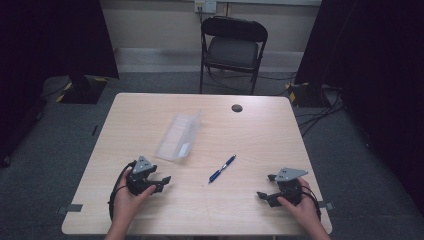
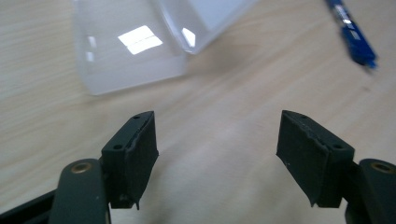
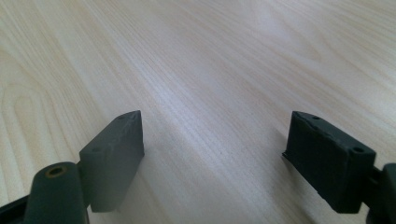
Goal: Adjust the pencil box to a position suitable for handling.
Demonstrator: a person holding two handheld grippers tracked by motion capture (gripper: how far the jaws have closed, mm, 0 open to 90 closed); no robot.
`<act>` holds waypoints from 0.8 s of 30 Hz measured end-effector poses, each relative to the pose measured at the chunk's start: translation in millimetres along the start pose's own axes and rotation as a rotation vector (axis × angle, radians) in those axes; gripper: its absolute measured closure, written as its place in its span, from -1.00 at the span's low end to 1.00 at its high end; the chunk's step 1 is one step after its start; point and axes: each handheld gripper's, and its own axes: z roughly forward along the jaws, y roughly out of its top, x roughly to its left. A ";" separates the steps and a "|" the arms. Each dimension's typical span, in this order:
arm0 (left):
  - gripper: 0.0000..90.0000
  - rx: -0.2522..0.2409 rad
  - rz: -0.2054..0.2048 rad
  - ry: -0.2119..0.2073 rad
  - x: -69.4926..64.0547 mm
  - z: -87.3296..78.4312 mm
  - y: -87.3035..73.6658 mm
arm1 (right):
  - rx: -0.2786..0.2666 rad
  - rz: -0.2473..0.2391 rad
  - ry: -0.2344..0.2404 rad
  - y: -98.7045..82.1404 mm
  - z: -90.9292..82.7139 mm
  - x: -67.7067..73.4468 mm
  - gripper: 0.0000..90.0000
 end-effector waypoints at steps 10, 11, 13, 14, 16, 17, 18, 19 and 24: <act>-0.35 -0.019 -0.072 0.088 32.9 9.2 9.9 | 0.000 0.000 0.000 0.0 0.0 0.0 -0.60; -0.35 -0.010 -0.086 0.099 34.7 10.0 12.4 | 0.000 0.000 0.000 0.0 0.0 0.0 -0.60; -0.34 -0.016 -0.108 0.131 39.4 13.4 20.4 | 0.000 -0.001 0.001 0.0 0.0 0.0 -0.60; -0.34 -0.016 -0.108 0.131 39.4 13.4 20.4 | 0.000 -0.001 0.001 0.0 0.0 0.0 -0.60; -0.30 -0.009 -0.100 0.153 41.9 16.0 25.7 | 0.000 0.000 0.000 0.0 0.0 0.0 -0.60; -0.30 0.007 -0.103 0.159 44.3 20.2 29.4 | 0.000 0.000 0.001 0.0 0.0 0.0 -0.60; -0.27 0.007 -0.103 0.159 44.3 20.2 29.4 | 0.000 0.000 0.001 0.0 0.0 0.0 -0.60; -0.27 0.015 -0.099 0.165 45.8 22.5 30.6 | 0.000 0.000 0.000 0.0 0.0 0.0 -0.60; 0.04 0.004 -0.174 0.154 52.8 31.3 34.7 | 0.000 -0.001 0.001 0.0 0.0 0.0 -0.60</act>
